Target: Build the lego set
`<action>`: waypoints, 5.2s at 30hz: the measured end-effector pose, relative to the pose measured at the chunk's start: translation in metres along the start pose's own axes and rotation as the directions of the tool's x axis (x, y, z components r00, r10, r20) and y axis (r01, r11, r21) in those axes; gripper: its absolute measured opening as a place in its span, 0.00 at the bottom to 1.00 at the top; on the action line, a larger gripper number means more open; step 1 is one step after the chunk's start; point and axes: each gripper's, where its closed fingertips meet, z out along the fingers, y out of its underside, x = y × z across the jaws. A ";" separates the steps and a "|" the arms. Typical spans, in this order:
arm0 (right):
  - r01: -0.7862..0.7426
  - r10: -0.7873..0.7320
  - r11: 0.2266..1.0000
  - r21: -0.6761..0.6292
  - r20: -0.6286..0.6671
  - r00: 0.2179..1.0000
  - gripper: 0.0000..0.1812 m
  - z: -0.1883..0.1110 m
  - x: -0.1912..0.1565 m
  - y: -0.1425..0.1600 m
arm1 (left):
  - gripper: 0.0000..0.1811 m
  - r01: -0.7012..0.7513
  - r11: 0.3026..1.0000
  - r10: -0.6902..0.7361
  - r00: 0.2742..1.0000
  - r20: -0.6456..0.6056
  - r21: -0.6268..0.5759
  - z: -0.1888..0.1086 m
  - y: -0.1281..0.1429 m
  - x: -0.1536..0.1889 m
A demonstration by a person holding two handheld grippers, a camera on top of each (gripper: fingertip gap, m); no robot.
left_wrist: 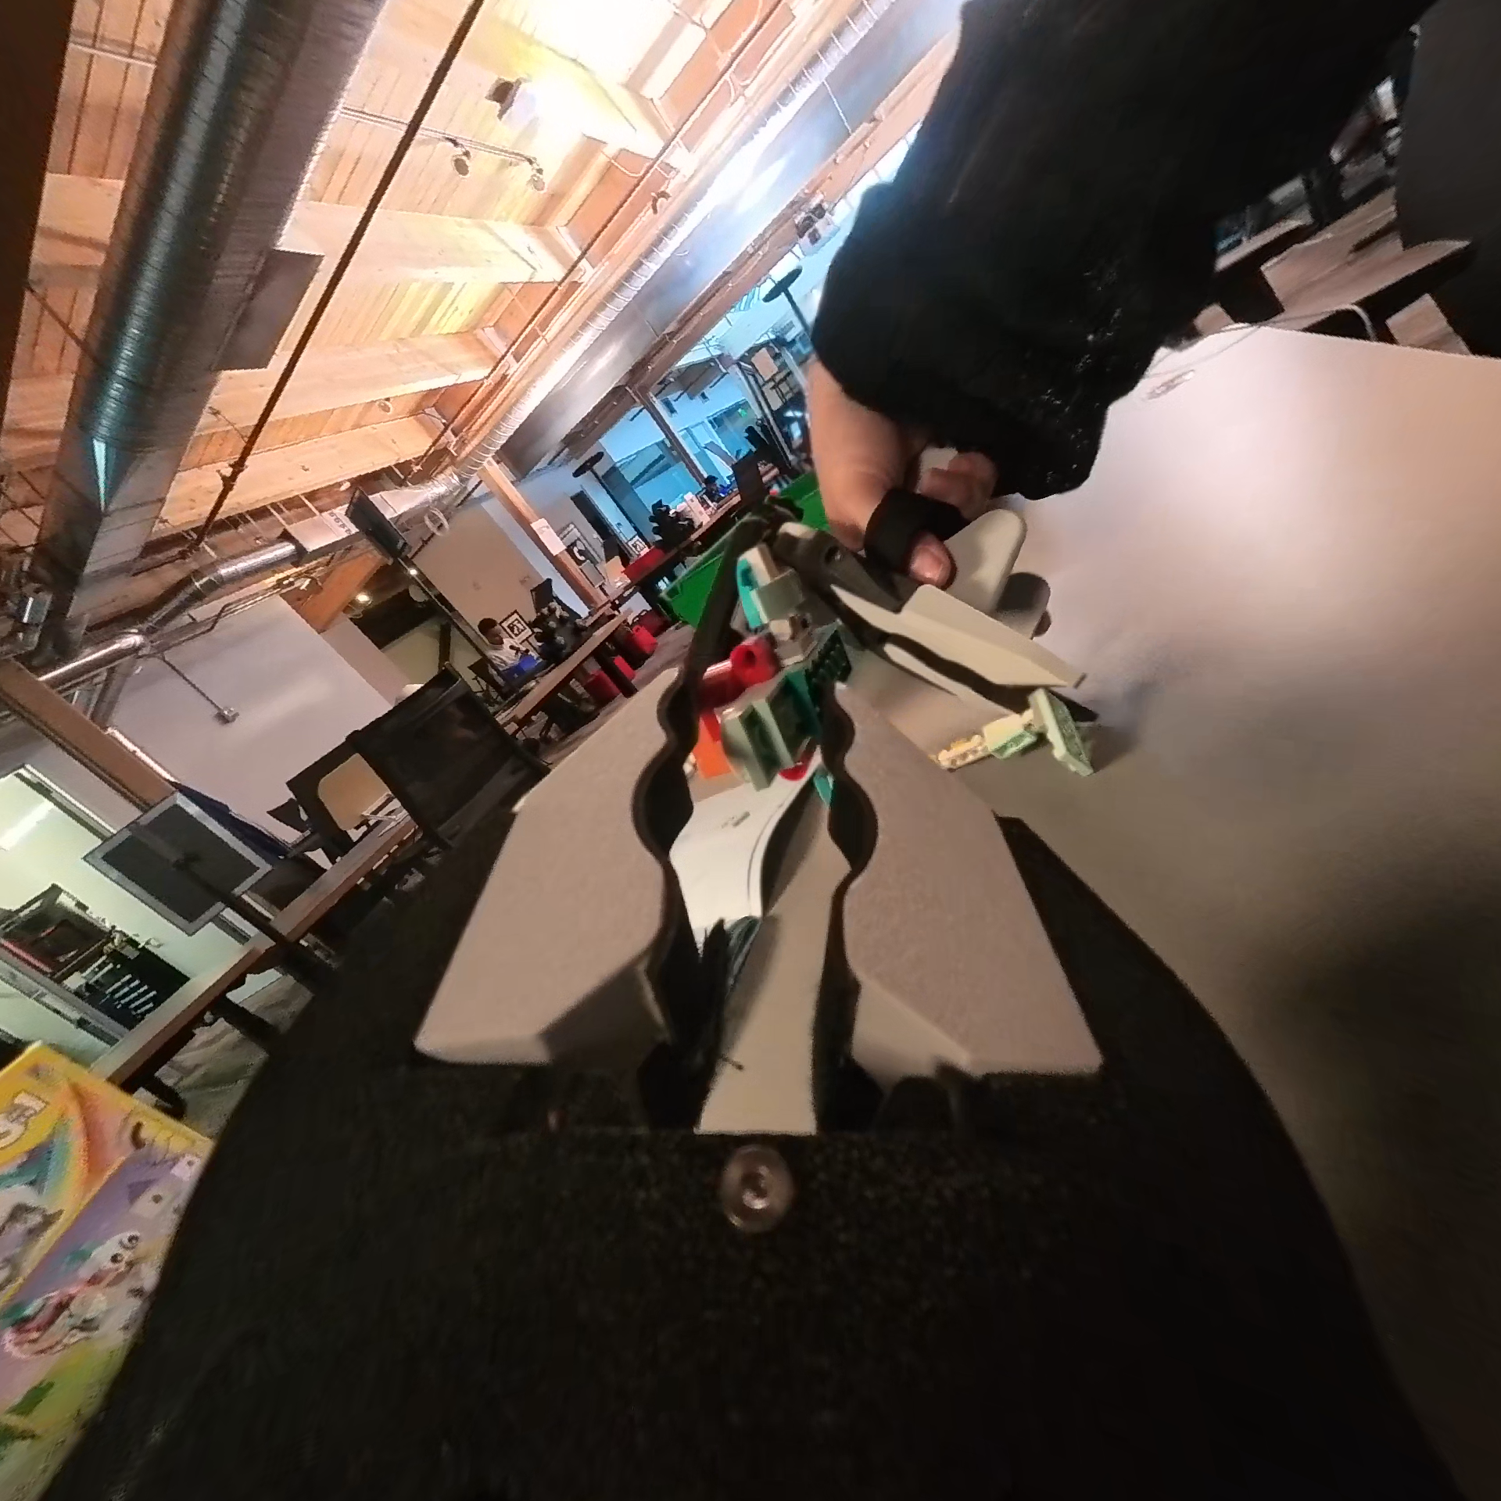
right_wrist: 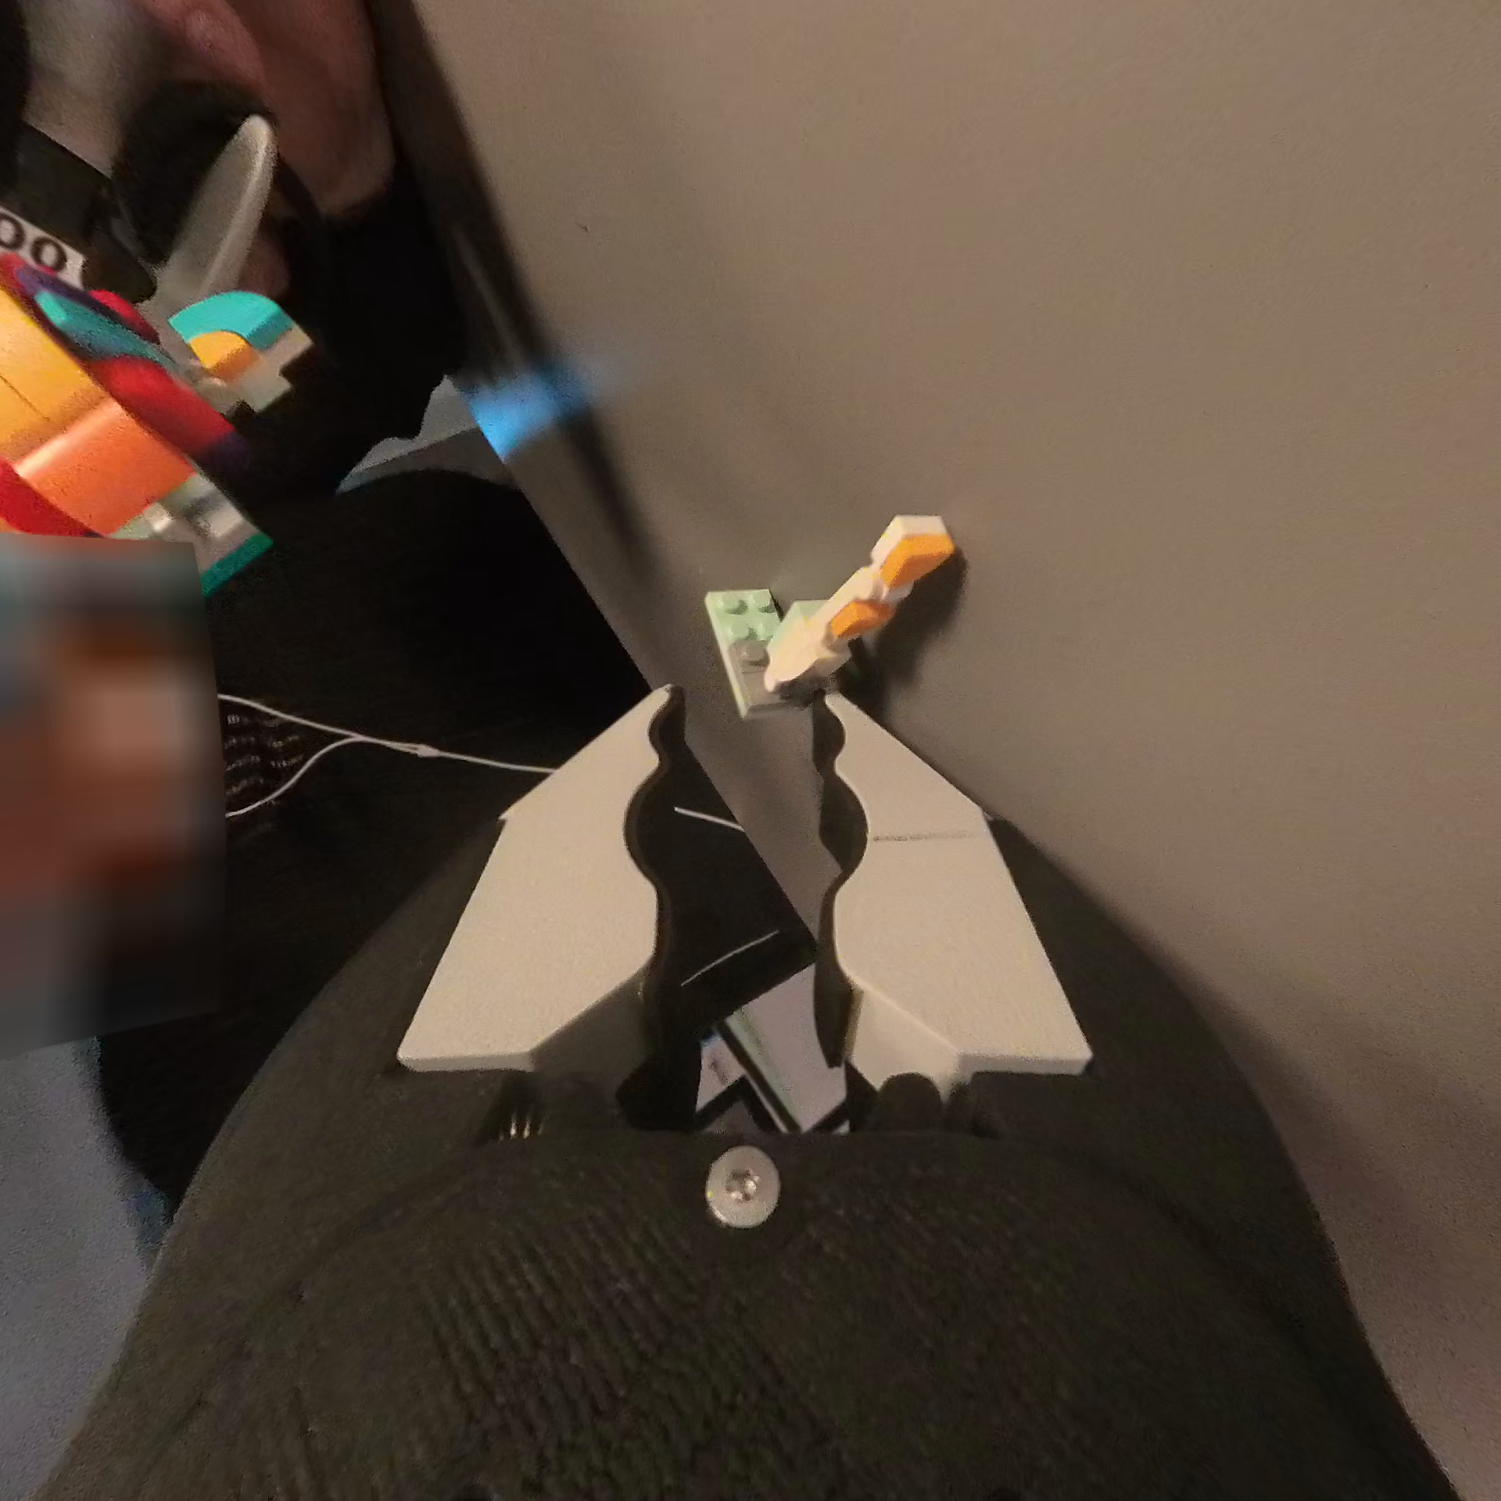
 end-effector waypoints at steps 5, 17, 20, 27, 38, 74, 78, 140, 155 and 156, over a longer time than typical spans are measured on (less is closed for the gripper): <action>0.058 -0.050 0.996 0.073 -0.113 0.992 0.22 -0.009 0.005 0.006 | 0.15 0.049 0.999 -0.049 0.998 0.035 0.013 -0.002 0.000 -0.009; 0.786 -0.662 0.563 -0.254 -0.708 0.245 0.20 -0.016 0.002 0.008 | 0.15 0.069 0.998 -0.069 0.997 0.022 0.011 -0.002 0.000 -0.007; 0.796 -0.674 0.487 -0.360 -0.734 0.081 0.17 -0.017 0.010 0.005 | 0.15 0.074 0.997 -0.074 0.997 0.012 0.010 -0.003 0.000 -0.005; 0.860 -0.627 0.446 -0.248 -0.772 0.102 0.12 -0.014 0.011 -0.003 | 0.15 0.086 0.996 -0.086 0.996 -0.009 0.009 -0.002 0.001 -0.002; 0.872 -0.630 0.385 -0.302 -0.777 0.009 0.07 -0.013 0.013 -0.007 | 0.15 0.093 0.996 -0.093 0.995 -0.028 0.008 -0.001 0.002 0.001; 0.812 0.173 -0.060 -0.580 -0.808 -0.564 0.03 -0.038 -0.076 -0.088 | 0.15 -0.207 0.968 0.209 0.978 0.001 -0.139 -0.043 0.020 -0.010; 0.833 0.156 -0.113 -0.542 -0.838 -0.524 0.03 -0.037 -0.075 -0.088 | 0.15 -0.396 0.905 0.402 0.916 0.011 -0.156 -0.050 0.015 -0.007; 0.789 0.175 -0.185 -0.585 -0.810 -0.560 0.03 -0.032 -0.084 -0.078 | 0.15 -0.534 0.832 0.551 0.829 0.100 -0.151 -0.046 -0.005 -0.012; 0.787 0.161 -0.202 -0.583 -0.813 -0.560 0.03 -0.029 -0.084 -0.078 | 0.15 -0.526 0.837 0.542 0.834 0.100 -0.149 -0.046 -0.004 -0.012; 0.787 0.160 -0.202 -0.583 -0.812 -0.561 0.03 -0.029 -0.084 -0.078 | 0.15 -0.526 0.837 0.542 0.835 0.100 -0.150 -0.046 -0.004 -0.012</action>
